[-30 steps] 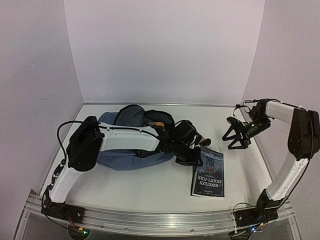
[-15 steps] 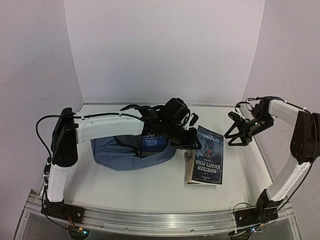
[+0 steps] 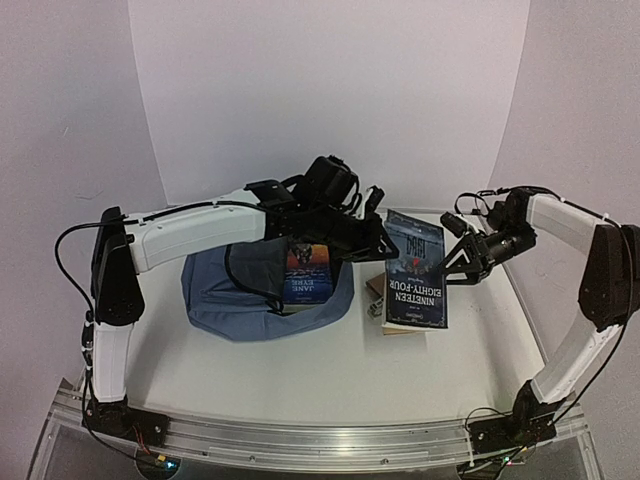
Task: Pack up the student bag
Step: Pick up the book from the center of the board.
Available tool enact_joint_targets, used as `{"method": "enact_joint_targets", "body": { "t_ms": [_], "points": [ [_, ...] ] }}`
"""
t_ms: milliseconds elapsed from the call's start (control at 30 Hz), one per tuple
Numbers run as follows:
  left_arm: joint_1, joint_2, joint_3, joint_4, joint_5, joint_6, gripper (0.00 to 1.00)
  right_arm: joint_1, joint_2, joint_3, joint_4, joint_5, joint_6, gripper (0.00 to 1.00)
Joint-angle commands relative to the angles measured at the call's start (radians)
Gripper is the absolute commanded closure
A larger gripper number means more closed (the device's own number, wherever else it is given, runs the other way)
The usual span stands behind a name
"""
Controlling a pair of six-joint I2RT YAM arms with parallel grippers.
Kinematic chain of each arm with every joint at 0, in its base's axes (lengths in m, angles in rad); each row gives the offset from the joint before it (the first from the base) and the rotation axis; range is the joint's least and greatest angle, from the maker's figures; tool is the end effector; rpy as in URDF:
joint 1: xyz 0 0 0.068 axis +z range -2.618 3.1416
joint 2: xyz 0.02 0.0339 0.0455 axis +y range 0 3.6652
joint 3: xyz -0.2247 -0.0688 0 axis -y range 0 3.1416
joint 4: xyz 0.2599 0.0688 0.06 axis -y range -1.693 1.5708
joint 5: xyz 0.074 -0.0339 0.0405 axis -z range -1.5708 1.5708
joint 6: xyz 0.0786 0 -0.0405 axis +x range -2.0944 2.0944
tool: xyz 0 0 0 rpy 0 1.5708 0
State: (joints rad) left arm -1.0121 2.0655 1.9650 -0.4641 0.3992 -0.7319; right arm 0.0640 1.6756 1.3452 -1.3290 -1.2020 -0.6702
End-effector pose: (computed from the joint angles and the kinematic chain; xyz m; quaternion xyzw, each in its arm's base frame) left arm 0.2471 -0.4529 0.2665 0.2146 0.8369 -0.4736 0.1710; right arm 0.2945 0.0923 0.2075 -0.2724 0.7781 0.5501 0.1338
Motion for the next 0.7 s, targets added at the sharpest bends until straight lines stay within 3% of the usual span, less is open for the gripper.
{"method": "enact_joint_targets", "body": {
  "t_ms": [0, 133, 300, 400, 533, 667],
  "points": [
    [-0.003, -0.084, 0.096, 0.123, 0.081, 0.006, 1.00, 0.056, -0.003, 0.044, -0.040, -0.060, 0.065, 0.05],
    [0.001, -0.090, 0.093, 0.122, 0.081, 0.011, 1.00, 0.086, 0.017, 0.061, 0.010, -0.072, 0.110, 0.24],
    [0.016, -0.116, 0.054, 0.119, 0.038, -0.008, 0.99, 0.087, 0.011, 0.133, 0.038, -0.108, 0.198, 0.71],
    [0.028, -0.118, 0.061, 0.064, -0.004, -0.014, 0.83, 0.088, -0.012, 0.158, 0.131, -0.100, 0.346, 0.96],
    [0.049, -0.143, 0.065, -0.077, -0.158, -0.024, 0.44, 0.090, -0.045, 0.159, 0.302, -0.044, 0.567, 1.00],
    [0.077, -0.154, 0.110, -0.394, -0.444, -0.076, 0.25, 0.105, -0.075, 0.137, 0.531, 0.001, 0.820, 1.00]
  ]
}}
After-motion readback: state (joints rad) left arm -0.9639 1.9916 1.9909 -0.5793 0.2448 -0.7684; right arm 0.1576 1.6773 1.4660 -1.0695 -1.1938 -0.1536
